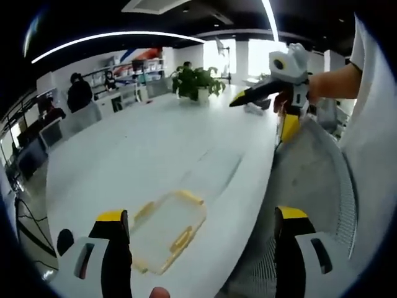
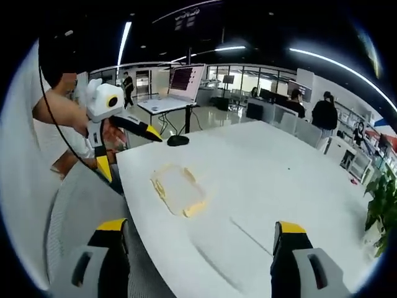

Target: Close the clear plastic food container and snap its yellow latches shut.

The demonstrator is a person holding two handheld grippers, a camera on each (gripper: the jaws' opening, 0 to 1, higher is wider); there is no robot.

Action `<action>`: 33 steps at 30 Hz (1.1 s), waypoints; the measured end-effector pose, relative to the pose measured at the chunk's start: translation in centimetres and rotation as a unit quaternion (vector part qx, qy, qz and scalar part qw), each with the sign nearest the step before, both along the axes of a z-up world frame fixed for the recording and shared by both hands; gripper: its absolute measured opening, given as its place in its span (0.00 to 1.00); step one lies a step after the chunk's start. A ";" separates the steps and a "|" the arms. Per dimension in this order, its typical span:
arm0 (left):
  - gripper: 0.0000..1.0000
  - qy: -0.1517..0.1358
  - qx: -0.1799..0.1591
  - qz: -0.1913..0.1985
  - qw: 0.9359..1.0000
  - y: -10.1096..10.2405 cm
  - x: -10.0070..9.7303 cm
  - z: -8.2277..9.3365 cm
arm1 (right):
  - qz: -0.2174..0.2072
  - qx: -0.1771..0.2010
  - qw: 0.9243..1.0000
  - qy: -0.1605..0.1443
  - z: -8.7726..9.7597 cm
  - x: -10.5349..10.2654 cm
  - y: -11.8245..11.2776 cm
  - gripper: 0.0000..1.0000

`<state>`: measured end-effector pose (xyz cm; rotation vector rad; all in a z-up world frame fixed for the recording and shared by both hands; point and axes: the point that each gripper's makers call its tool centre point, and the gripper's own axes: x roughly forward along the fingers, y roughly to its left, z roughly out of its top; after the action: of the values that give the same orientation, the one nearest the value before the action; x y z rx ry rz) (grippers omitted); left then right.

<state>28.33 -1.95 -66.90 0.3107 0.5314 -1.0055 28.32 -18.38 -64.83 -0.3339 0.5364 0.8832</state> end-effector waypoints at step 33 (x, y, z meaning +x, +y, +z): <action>0.85 -0.002 0.058 -0.087 0.994 5.8 3.7 -2.3 | 0.091 -0.068 0.994 0.003 -3.0 3.8 5.8 0.87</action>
<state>32.04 3.84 -69.21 0.4693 0.5678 -1.1444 32.08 -12.58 -67.80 -0.5104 0.5792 1.0262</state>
